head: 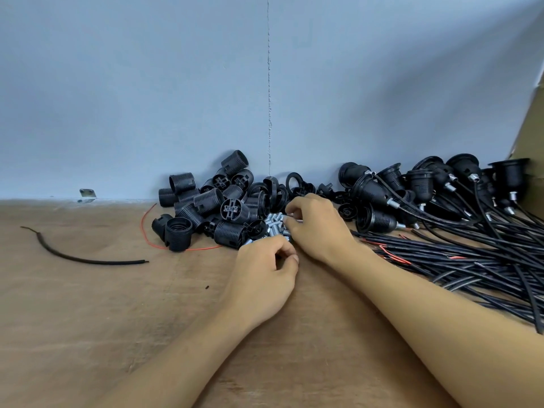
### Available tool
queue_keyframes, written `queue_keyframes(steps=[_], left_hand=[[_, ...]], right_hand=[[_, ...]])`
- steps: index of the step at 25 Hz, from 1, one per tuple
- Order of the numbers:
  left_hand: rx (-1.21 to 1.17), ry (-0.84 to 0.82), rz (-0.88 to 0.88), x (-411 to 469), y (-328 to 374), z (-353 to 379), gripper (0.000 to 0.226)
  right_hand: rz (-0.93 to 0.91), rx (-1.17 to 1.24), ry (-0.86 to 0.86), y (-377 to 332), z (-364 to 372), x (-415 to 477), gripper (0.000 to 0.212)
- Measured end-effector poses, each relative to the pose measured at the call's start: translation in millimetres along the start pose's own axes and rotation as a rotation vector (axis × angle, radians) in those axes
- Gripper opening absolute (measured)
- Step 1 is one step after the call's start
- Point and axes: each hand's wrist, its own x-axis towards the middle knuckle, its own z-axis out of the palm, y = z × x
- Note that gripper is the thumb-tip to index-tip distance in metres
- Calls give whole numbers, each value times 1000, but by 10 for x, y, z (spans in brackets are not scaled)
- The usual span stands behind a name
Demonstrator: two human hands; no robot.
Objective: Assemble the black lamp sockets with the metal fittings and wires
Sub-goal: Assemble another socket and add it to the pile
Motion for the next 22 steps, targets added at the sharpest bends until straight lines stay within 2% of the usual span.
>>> queue_keyframes(steps=[4, 10, 17, 22], left_hand=[[-26, 0, -16, 5, -3, -6, 14], [-3, -11, 50, -13, -18, 21, 21], [67, -9, 157, -14, -49, 55, 17], [104, -22, 223, -26, -60, 52, 10]], right_hand=[[40, 13, 65, -6, 49, 119, 26], [134, -104, 71, -18, 145, 236, 40], [284, -59, -7, -23, 117, 340, 29], [266, -87, 1, 25, 70, 361, 23]])
